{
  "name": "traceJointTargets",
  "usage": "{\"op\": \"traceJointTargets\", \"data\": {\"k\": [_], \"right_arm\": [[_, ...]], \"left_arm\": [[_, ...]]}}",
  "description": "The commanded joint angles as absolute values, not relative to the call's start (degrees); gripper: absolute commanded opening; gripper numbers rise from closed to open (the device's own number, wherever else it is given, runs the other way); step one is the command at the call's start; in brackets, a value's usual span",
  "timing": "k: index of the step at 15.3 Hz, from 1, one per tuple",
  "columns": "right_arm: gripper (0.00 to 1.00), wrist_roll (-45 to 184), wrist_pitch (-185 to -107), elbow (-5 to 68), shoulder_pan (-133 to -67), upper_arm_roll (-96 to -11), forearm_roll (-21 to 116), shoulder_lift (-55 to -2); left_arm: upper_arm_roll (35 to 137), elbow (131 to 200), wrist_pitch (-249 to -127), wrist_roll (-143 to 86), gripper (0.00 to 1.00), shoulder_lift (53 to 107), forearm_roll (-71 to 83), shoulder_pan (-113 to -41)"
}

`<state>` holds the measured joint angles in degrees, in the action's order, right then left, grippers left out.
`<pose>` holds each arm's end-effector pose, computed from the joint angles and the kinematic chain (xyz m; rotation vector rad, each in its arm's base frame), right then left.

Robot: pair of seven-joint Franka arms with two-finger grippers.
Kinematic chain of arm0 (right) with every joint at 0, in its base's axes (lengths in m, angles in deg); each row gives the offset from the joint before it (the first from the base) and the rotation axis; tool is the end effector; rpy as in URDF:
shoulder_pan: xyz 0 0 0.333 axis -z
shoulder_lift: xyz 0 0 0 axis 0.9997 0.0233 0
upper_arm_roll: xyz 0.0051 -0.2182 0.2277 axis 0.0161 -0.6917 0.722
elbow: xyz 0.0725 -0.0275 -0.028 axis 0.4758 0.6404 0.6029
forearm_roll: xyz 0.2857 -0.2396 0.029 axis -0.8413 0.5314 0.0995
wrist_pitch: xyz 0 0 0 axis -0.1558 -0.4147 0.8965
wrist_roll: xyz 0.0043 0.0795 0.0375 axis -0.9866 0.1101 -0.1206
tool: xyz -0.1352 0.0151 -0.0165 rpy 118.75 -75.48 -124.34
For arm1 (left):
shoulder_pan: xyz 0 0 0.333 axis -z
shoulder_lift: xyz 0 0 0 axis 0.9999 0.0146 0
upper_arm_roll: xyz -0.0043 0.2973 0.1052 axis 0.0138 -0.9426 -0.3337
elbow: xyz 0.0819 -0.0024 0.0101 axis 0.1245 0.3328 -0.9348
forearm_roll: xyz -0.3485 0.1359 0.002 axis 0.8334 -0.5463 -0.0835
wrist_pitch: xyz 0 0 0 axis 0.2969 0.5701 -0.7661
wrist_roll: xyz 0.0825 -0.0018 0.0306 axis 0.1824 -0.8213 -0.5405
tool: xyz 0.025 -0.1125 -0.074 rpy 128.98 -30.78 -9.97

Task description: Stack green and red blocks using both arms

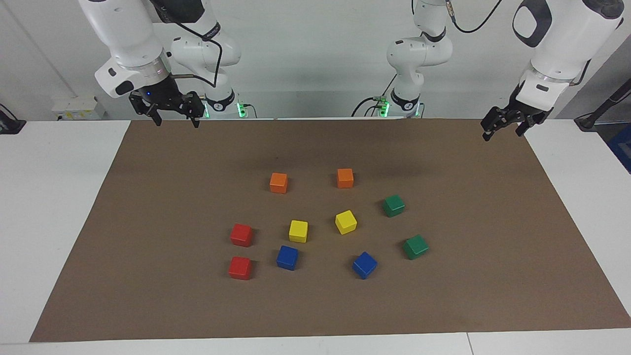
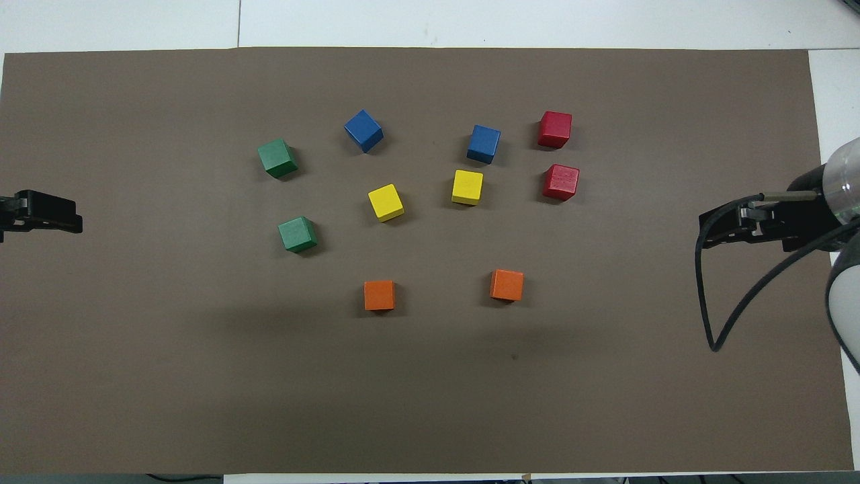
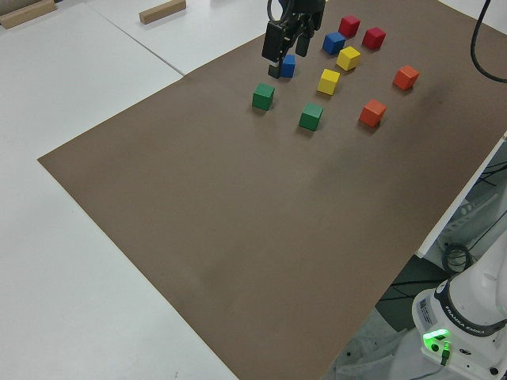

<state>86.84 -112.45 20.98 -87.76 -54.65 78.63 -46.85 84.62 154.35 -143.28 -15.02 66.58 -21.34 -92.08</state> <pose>0.5008 0.0451 0.5896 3.1118 -0.1211 -0.1665 0.5171 0.0115 0.5718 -3.1057 -0.0739 0.0150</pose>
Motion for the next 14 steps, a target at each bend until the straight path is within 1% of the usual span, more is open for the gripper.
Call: {"op": "traceJointTargets", "data": {"k": [1,7,10,11,14], "right_arm": [[1.00,85.5,-113.3,22.5,-86.8,-54.5,77.9,-48.1],[1.00,86.2,-113.7,22.9,-86.1,-54.5,78.1,-48.4],[1.00,86.5,-115.3,24.9,-86.6,-54.5,78.1,-49.0],[1.00,86.5,-116.9,27.4,-86.6,-54.3,78.1,-50.1],[1.00,92.0,-127.9,36.4,-86.8,-53.9,77.9,-50.4]], "left_arm": [[84.5,152.7,-141.8,-14.2,1.00,67.4,-20.1,-92.1],[84.5,152.7,-141.8,-14.2,1.00,67.4,-19.7,-92.1],[84.6,152.8,-142.0,-14.4,1.00,67.5,-19.7,-92.0],[84.6,152.8,-141.9,-14.4,1.00,67.5,-19.7,-92.0],[84.6,152.8,-142.0,-14.4,1.00,67.5,-19.7,-92.0]]}}
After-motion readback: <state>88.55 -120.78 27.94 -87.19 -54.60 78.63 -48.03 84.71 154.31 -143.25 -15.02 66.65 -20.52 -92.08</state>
